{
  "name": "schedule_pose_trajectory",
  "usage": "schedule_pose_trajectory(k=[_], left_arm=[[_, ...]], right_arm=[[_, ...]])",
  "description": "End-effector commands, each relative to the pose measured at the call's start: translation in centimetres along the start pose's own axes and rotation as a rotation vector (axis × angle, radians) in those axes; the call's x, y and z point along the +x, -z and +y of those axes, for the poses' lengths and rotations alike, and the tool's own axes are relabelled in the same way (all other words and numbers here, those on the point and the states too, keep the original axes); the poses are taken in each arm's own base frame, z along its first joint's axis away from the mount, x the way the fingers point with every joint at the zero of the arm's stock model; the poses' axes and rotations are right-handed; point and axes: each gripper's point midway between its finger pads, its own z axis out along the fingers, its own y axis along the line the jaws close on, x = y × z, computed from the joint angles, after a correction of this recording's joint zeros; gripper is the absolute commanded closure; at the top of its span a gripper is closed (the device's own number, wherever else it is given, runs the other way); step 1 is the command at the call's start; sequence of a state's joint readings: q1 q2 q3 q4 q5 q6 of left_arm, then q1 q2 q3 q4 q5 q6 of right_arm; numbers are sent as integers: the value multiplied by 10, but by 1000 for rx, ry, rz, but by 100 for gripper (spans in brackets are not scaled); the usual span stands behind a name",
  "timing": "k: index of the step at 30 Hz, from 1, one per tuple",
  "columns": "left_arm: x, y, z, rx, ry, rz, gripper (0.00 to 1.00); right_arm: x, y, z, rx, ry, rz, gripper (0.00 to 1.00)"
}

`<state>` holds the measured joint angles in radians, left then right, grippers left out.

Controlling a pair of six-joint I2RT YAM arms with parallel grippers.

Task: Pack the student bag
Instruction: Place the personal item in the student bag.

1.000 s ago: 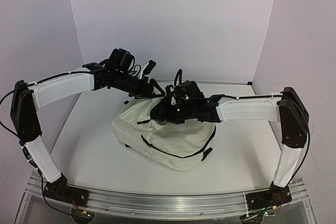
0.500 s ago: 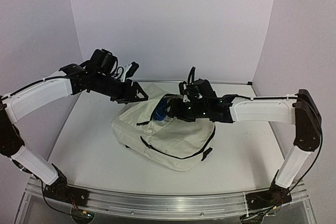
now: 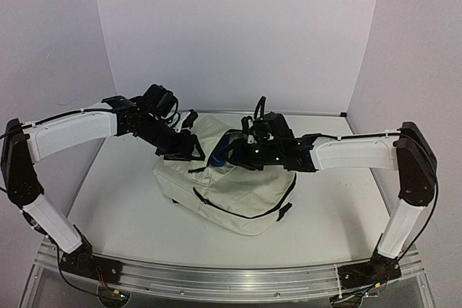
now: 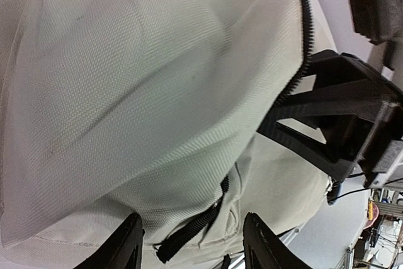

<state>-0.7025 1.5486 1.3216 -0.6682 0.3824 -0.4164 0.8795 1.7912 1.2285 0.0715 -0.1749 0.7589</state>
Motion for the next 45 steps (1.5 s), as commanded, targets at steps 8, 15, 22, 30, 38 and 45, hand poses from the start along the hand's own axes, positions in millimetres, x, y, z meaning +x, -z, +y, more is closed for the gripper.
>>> schedule_pose_trajectory(k=[8,15,22,30,38,45], left_arm=[[-22,-6,2,-134,-65,-80,53],[-24,-11,8,-161,-50,-83,64],[-26,-15,-2,-96,-45,-97,81],[-16,-19,-13,-16,-46,-68,100],[-3,-16,-28,76,-68,-35,100],[-17,-1,-10,-1,-6,-110,94]], right_arm=[[-7,-21,21,-104,-5,-7,68],[-4,-26,25,-148,-17,-8,71],[-8,-32,28,-193,-42,-42,73],[-21,-36,22,-183,-45,-143,73],[-31,-41,30,-213,-10,-189,72],[-25,-11,17,-162,-25,-191,60]])
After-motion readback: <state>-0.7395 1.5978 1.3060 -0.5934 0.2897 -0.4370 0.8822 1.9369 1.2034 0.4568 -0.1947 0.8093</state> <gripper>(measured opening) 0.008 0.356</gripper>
